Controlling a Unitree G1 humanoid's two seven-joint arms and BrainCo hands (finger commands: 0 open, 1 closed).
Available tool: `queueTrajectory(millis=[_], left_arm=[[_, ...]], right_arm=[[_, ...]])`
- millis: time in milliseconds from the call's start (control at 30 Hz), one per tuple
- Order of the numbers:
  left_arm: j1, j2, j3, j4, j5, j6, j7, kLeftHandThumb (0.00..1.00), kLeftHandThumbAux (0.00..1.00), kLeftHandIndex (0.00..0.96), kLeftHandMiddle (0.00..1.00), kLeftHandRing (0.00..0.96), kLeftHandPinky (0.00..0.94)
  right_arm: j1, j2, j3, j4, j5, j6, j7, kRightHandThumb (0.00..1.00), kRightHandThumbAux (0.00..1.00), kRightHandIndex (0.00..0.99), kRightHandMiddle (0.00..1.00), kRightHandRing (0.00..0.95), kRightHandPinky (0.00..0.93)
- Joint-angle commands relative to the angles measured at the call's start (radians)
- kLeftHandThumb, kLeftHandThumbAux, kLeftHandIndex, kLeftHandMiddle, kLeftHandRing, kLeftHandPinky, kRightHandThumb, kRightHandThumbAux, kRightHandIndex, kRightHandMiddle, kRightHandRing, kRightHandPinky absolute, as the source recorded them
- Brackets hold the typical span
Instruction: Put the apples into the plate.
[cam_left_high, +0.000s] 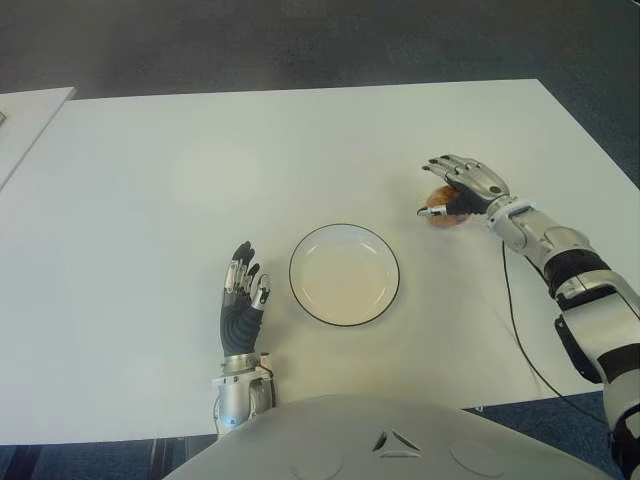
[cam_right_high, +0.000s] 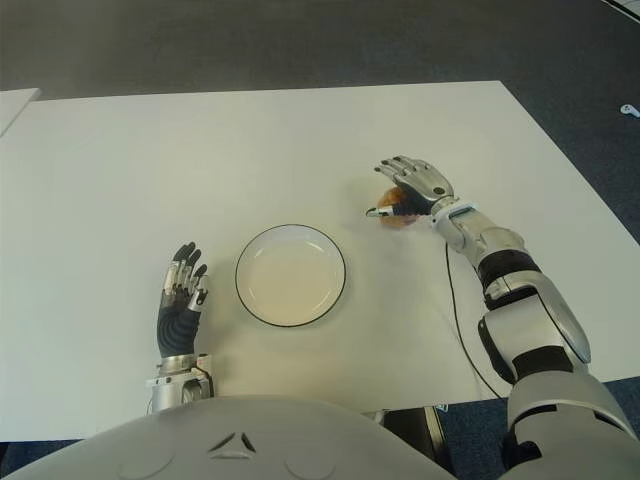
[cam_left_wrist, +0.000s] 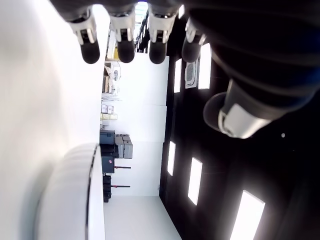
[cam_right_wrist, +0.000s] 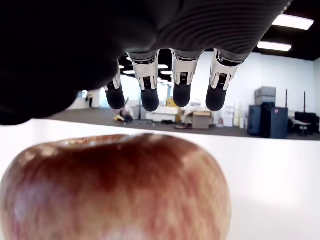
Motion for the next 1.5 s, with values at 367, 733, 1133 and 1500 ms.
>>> queueTrajectory(millis=[367, 733, 1133, 1500], left_arm=[[-0.012, -0.033, -0.002, 0.034, -0.031, 0.046, -0.005, 0.176, 0.571, 0.000, 0.000, 0.000, 0.000], [-0.007, -0.035, -0.003, 0.023, -0.022, 0.050, 0.001, 0.169, 0.594, 0.000, 0.000, 0.000, 0.000], [0.010, -0.030, -0.015, -0.006, -0.037, 0.062, -0.007, 0.167, 0.584, 0.000, 0.000, 0.000, 0.000], [0.027, -0.027, -0.027, -0.039, -0.076, 0.088, -0.028, 0.173, 0.559, 0.000, 0.000, 0.000, 0.000]], right_arm=[[0.058, -0.004, 0.018, -0.018, 0.031, -0.015, 0.008, 0.307, 0.213, 0.000, 0.000, 0.000, 0.000], [0.064, 0.019, 0.036, 0.041, 0.024, 0.006, -0.003, 0.317, 0.214, 0.000, 0.000, 0.000, 0.000], [0.039, 0.052, 0.081, 0.140, 0.006, 0.030, -0.036, 0.313, 0.214, 0.000, 0.000, 0.000, 0.000], [-0.001, 0.099, 0.089, 0.214, 0.030, 0.052, -0.005, 0.301, 0.248, 0.000, 0.000, 0.000, 0.000]])
